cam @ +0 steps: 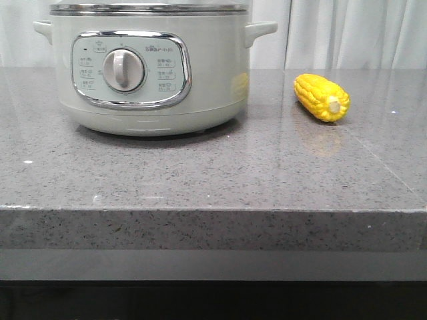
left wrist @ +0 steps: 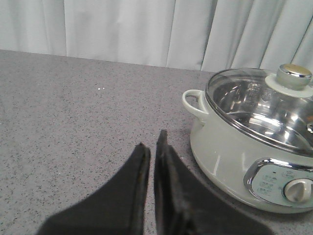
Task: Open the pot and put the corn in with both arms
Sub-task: 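Grasp the lid knob with the left gripper and lift the lid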
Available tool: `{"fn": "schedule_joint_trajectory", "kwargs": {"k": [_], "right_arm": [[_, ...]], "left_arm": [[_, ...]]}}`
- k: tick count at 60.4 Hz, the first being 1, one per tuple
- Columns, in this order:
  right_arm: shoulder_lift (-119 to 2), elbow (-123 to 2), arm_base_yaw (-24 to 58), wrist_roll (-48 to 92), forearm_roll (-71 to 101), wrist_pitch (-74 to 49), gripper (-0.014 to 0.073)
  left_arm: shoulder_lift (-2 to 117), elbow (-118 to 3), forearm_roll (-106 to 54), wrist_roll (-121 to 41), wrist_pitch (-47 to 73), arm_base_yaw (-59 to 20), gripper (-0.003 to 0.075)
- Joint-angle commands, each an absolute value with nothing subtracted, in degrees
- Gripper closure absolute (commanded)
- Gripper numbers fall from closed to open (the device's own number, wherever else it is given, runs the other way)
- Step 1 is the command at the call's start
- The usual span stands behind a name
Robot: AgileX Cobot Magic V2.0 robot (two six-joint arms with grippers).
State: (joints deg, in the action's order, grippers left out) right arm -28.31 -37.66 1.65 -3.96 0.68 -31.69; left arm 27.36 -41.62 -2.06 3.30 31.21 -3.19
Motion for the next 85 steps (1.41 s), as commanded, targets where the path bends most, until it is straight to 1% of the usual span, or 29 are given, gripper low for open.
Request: {"fn": "schedule_joint_trajectory", "kwargs": {"k": [1, 2, 3, 5, 6, 9, 10, 12, 18, 23, 37, 54, 62, 73, 85], "right_arm": [[-29.04, -39.36, 1.56, -3.32, 0.0, -27.67, 0.0314], [-29.04, -39.36, 1.56, -3.32, 0.0, -27.67, 0.0273], [-29.04, -39.36, 1.56, -3.32, 0.0, -27.67, 0.0214], [-29.04, -39.36, 1.56, -3.32, 0.0, -27.67, 0.014], [-29.04, -39.36, 1.56, -3.32, 0.0, -27.67, 0.0091], [-29.04, -39.36, 1.56, -3.32, 0.0, -27.67, -0.001], [-29.04, -39.36, 1.56, -3.32, 0.0, -27.67, -0.0025], [-29.04, -39.36, 1.56, -3.32, 0.0, -27.67, -0.0011], [-29.04, -39.36, 1.56, -3.32, 0.0, -27.63, 0.0012], [-29.04, -39.36, 1.56, -3.32, 0.0, -27.63, 0.0013], [-29.04, -39.36, 1.56, -3.32, 0.0, -27.63, 0.0013], [-29.04, -39.36, 1.56, -3.32, 0.0, -27.63, 0.0013], [-29.04, -39.36, 1.56, -3.32, 0.0, -27.63, 0.0013], [-29.04, -39.36, 1.56, -3.32, 0.0, -27.63, 0.0013], [-29.28, -39.36, 1.56, -3.32, 0.0, -27.63, 0.0013]], "left_arm": [[28.22, -43.34, -2.21, 3.14, 26.8, -3.59, 0.0475], [28.22, -43.34, -2.21, 3.14, 26.8, -3.59, 0.0439], [28.22, -43.34, -2.21, 3.14, 26.8, -3.59, 0.0383], [28.22, -43.34, -2.21, 3.14, 26.55, -3.59, 0.0309], [28.22, -43.34, -2.21, 3.14, 26.55, -3.59, 0.0258], [28.61, -43.34, -2.21, 3.14, 26.17, -3.59, 0.0155], [28.73, -43.34, -2.21, 3.14, 26.0, -3.59, 0.0139], [29.14, -43.34, -2.21, 3.14, 25.46, -3.59, 0.0116], [31.31, -43.78, -3.17, 2.99, 24.08, -3.74, 0.0123], [33.63, -44.94, -4.61, 2.54, 23.13, -4.83, 0.0139], [44.71, -51.02, -5.89, -1.12, 18.1, -14.59, 0.0147], [62.01, -62.47, -5.89, -1.14, 12.37, -25.32, 0.0158], [69.94, -69.11, -5.89, -1.14, 11.35, -27.33, 0.0158], [79.7, -77.65, -6.3, -1.14, 11.35, -27.83, 0.0158], [87.11, -84.42, -8.12, -1.14, 11.46, -27.83, 0.0158]]}}
